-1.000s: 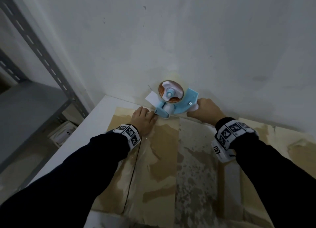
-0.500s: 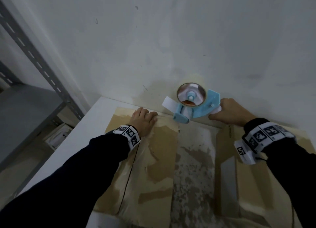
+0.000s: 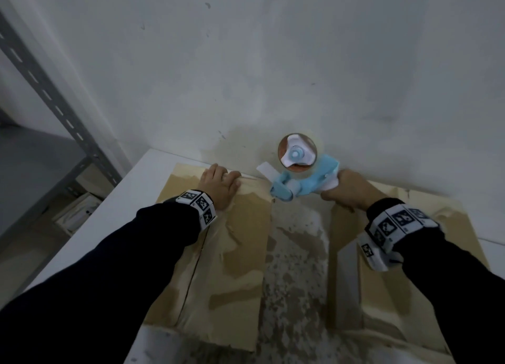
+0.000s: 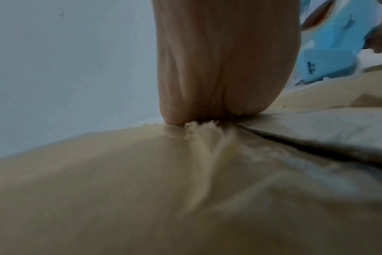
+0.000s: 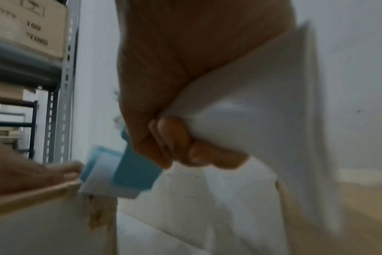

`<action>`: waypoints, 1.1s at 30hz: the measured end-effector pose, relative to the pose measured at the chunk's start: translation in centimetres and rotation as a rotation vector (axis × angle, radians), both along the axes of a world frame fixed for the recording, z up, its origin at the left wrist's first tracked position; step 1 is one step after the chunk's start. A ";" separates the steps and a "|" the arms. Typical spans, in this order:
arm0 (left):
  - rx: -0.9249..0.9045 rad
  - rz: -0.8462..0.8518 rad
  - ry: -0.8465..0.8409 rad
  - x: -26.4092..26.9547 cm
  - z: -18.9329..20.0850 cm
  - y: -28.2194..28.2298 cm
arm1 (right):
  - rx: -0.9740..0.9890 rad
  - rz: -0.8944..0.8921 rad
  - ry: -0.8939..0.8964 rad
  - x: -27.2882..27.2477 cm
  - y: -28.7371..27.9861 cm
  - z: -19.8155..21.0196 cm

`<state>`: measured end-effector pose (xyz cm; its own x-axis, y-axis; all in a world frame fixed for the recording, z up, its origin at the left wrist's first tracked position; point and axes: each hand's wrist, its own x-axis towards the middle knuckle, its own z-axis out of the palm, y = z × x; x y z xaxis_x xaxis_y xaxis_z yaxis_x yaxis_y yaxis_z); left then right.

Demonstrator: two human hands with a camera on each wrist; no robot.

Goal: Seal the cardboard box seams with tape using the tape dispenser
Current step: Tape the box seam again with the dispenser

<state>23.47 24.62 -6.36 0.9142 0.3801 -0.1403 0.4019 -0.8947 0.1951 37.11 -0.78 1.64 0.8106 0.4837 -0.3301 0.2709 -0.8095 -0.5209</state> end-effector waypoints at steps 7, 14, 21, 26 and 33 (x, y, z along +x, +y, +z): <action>0.018 -0.020 0.011 -0.4 0.2 -0.1 | 0.109 -0.138 0.115 -2.3 -1.4 -1.0; -0.112 -0.010 0.053 -0.8 1.4 0.3 | 0.199 -0.317 0.163 -4.6 -5.5 -0.4; -0.144 -0.101 -0.018 -2.1 2.3 0.3 | 0.382 -0.399 0.173 -9.7 -10.5 1.0; -0.058 -0.058 0.032 -4.6 3.1 1.3 | 0.410 -0.475 0.122 -14.3 -10.3 -1.3; -0.186 0.223 0.131 -10.8 1.9 4.3 | 0.343 -0.542 0.017 -18.5 -5.6 -7.1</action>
